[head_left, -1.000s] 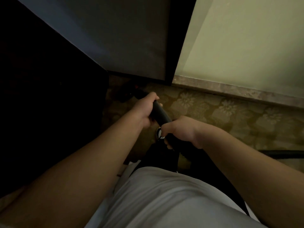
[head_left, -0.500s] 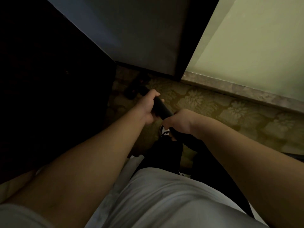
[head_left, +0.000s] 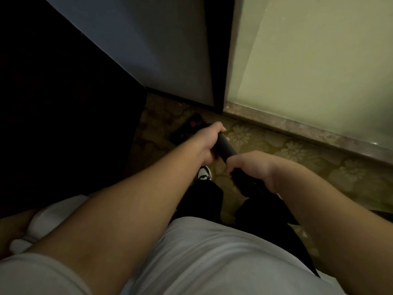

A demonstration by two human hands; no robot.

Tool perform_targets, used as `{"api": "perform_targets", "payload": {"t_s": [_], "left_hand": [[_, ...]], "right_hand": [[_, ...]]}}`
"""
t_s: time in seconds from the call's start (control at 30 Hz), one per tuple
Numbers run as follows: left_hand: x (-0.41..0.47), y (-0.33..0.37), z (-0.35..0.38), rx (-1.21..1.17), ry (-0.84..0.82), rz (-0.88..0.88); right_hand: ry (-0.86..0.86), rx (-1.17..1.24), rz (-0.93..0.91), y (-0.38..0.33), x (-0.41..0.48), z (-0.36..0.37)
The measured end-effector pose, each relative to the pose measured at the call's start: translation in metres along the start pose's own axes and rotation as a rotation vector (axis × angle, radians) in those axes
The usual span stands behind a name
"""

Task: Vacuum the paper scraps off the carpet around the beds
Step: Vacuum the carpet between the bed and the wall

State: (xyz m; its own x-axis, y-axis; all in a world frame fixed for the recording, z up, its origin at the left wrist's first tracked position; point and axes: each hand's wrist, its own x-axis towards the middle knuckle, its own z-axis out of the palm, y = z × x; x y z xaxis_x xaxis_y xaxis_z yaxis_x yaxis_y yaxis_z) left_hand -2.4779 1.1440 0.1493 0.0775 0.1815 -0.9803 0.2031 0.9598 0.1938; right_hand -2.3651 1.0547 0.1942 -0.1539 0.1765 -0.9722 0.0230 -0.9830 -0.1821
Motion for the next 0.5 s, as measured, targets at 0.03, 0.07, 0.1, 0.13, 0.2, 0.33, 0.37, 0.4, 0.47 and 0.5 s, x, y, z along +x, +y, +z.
{"api": "perform_targets", "payload": {"t_s": [0.03,0.07,0.1,0.13,0.2,0.33,0.37,0.4,0.47,0.5], "left_hand": [[-0.003,-0.008,0.011,-0.006,-0.001,-0.005],[-0.005,-0.017,0.022,-0.011,0.004,-0.01],[-0.008,-0.025,0.033,-0.018,0.006,-0.01],[-0.01,-0.033,0.043,-0.019,0.006,-0.01],[-0.016,-0.05,0.065,-0.006,0.021,-0.009],[-0.03,-0.075,0.093,-0.014,0.032,-0.009],[-0.035,-0.078,0.097,-0.006,0.036,0.003],[-0.037,-0.08,0.099,0.003,0.041,0.015],[-0.043,-0.082,0.099,0.04,0.052,0.044],[-0.045,-0.081,0.097,0.063,0.064,0.065]], "right_hand": [[0.006,-0.001,-0.008,0.011,-0.005,-0.009],[0.011,-0.004,-0.014,0.021,-0.01,-0.017],[0.013,-0.007,-0.019,0.031,-0.015,-0.026],[0.016,-0.005,-0.025,0.041,-0.02,-0.034],[0.011,0.006,-0.043,0.061,-0.031,-0.05],[-0.017,0.028,-0.079,0.095,-0.044,-0.065],[-0.032,0.045,-0.085,0.1,-0.045,-0.066],[-0.046,0.071,-0.092,0.105,-0.047,-0.065],[-0.074,0.131,-0.114,0.11,-0.047,-0.062],[-0.092,0.156,-0.128,0.111,-0.046,-0.058]]}}
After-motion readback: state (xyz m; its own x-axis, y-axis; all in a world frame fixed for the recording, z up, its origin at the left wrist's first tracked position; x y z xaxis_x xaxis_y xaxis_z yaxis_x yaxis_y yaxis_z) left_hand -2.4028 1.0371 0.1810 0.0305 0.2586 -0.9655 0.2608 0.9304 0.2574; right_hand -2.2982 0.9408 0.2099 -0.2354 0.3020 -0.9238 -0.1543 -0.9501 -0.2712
